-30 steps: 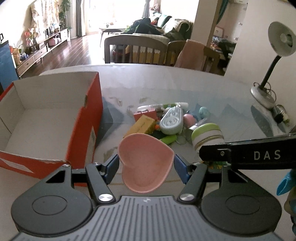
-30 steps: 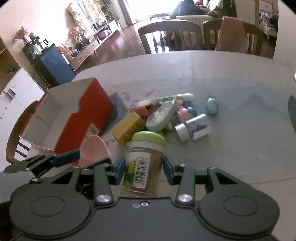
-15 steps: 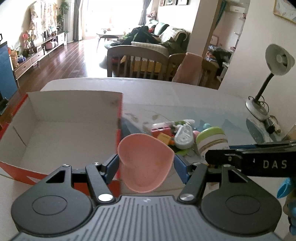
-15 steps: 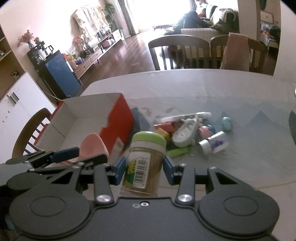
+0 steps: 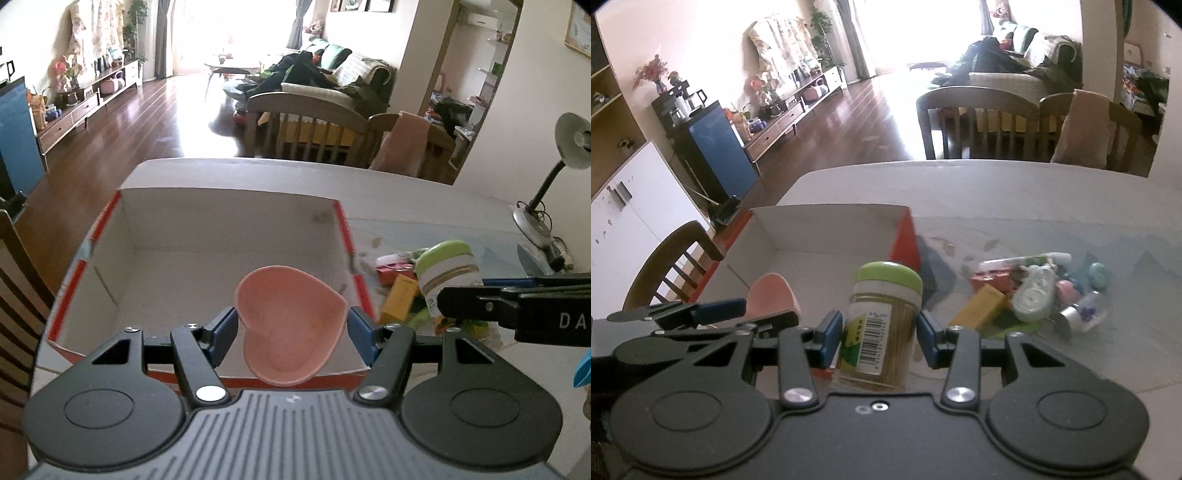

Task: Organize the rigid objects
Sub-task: 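Carry the heart dish and the jar over the open cardboard box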

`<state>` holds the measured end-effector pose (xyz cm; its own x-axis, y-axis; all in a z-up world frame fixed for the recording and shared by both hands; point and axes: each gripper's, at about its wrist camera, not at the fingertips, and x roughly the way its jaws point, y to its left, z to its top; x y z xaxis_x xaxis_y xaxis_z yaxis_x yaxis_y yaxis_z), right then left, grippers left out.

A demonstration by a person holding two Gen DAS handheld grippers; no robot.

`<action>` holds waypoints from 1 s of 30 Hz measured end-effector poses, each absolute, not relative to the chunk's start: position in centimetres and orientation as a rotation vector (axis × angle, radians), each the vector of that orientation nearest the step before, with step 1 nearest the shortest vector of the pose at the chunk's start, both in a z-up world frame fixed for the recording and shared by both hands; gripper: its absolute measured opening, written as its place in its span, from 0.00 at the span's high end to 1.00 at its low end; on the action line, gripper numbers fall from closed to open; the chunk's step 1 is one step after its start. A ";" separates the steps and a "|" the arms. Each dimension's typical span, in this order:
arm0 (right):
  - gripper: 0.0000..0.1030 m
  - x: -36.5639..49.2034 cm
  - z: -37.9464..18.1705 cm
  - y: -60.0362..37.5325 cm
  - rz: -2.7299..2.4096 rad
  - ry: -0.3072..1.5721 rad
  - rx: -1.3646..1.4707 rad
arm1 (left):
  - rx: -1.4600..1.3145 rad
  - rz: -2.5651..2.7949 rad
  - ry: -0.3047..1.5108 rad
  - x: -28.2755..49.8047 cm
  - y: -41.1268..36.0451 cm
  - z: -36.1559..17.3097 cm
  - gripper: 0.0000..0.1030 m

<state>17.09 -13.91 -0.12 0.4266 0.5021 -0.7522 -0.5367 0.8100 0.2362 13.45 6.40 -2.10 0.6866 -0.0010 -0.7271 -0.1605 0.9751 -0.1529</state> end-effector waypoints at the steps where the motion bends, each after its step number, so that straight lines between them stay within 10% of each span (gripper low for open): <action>1: 0.58 17.0 -0.1 -13.3 0.649 0.925 -0.047 | -0.211 0.093 0.810 13.4 7.0 -2.1 0.37; 30: 0.58 19.3 -9.6 0.7 0.678 0.996 -0.375 | -0.056 0.063 1.052 20.3 17.1 -9.8 0.37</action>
